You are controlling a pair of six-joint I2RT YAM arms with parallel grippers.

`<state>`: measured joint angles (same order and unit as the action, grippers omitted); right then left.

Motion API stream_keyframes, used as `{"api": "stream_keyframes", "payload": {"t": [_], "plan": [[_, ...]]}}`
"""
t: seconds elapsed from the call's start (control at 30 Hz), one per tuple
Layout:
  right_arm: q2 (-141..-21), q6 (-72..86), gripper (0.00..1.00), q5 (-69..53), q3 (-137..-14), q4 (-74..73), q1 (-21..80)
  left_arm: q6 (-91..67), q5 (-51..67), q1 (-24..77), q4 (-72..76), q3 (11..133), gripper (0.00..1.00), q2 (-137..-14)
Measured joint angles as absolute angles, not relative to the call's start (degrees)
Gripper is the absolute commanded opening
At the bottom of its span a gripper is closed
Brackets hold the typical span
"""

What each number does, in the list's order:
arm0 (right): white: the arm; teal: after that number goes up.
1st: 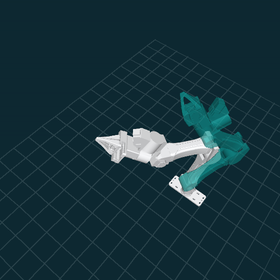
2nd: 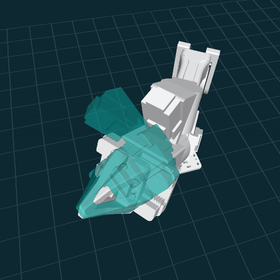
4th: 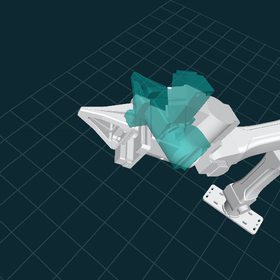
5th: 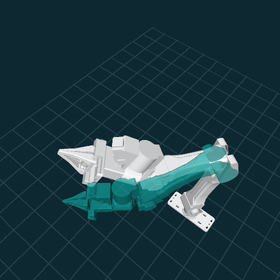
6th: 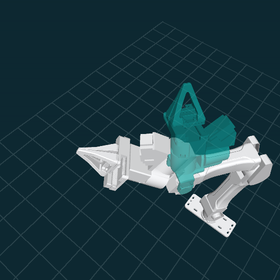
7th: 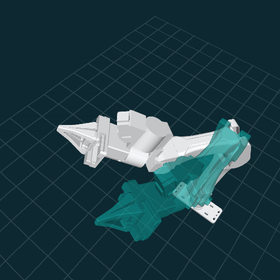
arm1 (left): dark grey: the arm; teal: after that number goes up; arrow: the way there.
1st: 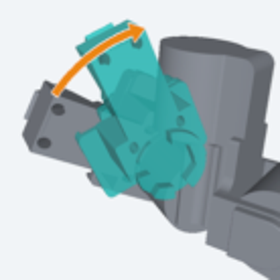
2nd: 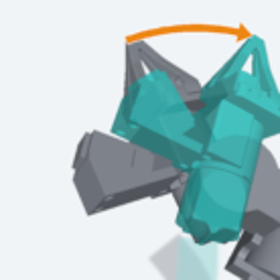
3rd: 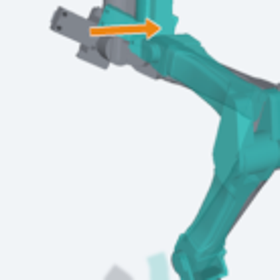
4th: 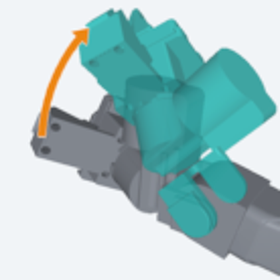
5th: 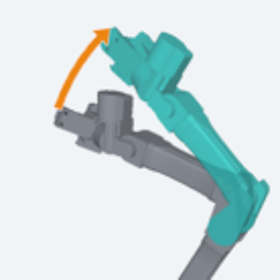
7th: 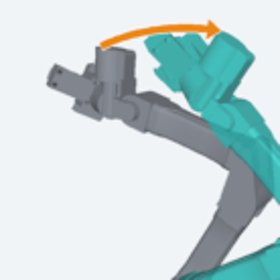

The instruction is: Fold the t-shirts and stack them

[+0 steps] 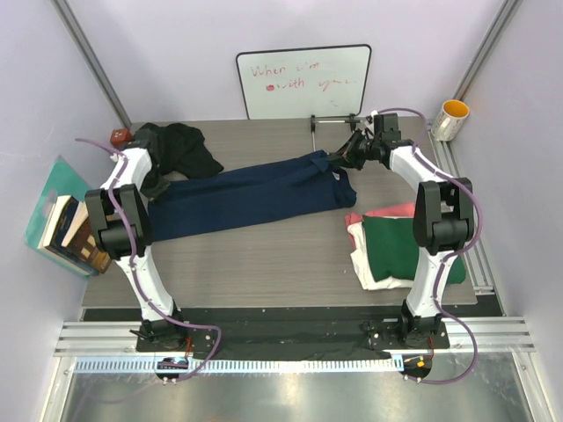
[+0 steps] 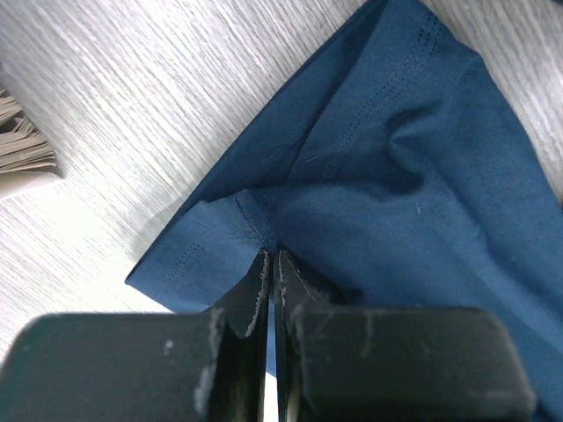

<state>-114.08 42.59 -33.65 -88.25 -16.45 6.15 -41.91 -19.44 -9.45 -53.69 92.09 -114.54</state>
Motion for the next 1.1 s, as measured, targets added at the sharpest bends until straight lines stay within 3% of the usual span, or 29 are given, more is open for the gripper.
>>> {"api": "stream_keyframes", "payload": {"t": [0.23,0.5,0.57,0.67,0.97,1.1], "plan": [[-115.37,42.57,0.01,-33.32,-88.25,-17.1,6.15,-41.25,-19.49,-9.04,-53.93,92.77,0.25,-116.88],[-117.54,42.17,0.01,-32.84,-90.26,-17.54,6.59,-41.39,-21.76,-8.71,-55.55,93.86,0.33,-117.73],[-118.3,42.17,0.11,-32.58,-91.22,-17.65,6.66,-41.39,-22.57,-8.69,-55.83,94.21,0.4,-117.73],[-119.72,42.13,0.29,-31.99,-93.21,-18.0,6.66,-41.36,-23.66,-8.69,-56.47,94.72,0.42,-117.73],[-121.97,42.35,0.37,-30.24,-98.91,-19.0,6.7,-41.36,-28.18,-8.62,-58.96,95.55,0.46,-115.94],[-121.97,42.39,0.4,-29.69,-102.02,-18.92,6.7,-40.45,-25.36,-7.53,-56.8,91.94,0.47,-109.03]]}}
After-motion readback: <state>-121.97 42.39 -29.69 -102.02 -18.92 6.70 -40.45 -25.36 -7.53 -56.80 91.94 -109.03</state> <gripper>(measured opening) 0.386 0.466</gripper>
